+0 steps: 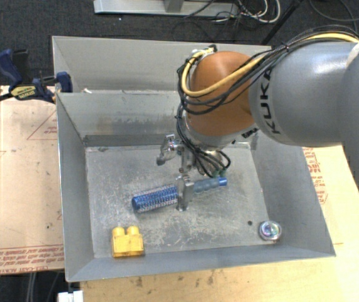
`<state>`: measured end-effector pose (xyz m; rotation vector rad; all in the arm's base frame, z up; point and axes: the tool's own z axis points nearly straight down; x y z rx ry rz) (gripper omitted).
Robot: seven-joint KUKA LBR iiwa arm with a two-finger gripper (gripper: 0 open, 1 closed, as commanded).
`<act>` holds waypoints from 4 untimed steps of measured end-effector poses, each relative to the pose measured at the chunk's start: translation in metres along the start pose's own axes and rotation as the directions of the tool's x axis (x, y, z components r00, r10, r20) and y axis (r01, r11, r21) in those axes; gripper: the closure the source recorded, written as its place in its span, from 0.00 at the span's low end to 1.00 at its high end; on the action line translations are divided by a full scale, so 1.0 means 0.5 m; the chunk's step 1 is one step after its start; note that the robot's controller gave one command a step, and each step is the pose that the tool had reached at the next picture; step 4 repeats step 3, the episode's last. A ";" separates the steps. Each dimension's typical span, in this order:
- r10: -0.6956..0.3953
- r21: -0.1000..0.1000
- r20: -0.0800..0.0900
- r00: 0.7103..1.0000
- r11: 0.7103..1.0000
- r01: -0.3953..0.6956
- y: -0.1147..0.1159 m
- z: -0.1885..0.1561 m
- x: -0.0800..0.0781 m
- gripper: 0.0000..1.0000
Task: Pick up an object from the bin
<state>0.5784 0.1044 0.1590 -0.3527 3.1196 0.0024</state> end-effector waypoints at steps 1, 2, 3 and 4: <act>0.055 -0.003 0.012 0.998 0.998 -0.055 -0.040 0.176 -0.003 0.00; 0.056 -0.001 0.019 0.998 0.998 -0.056 -0.041 0.167 -0.008 1.00; -0.006 0.002 0.008 1.000 1.000 0.006 -0.042 -0.185 -0.004 1.00; -0.006 0.002 0.008 1.000 1.000 0.006 -0.042 -0.185 -0.004 1.00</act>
Offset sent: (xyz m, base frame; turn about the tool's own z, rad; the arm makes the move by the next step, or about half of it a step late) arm 0.0029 -0.0205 -0.0890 0.0531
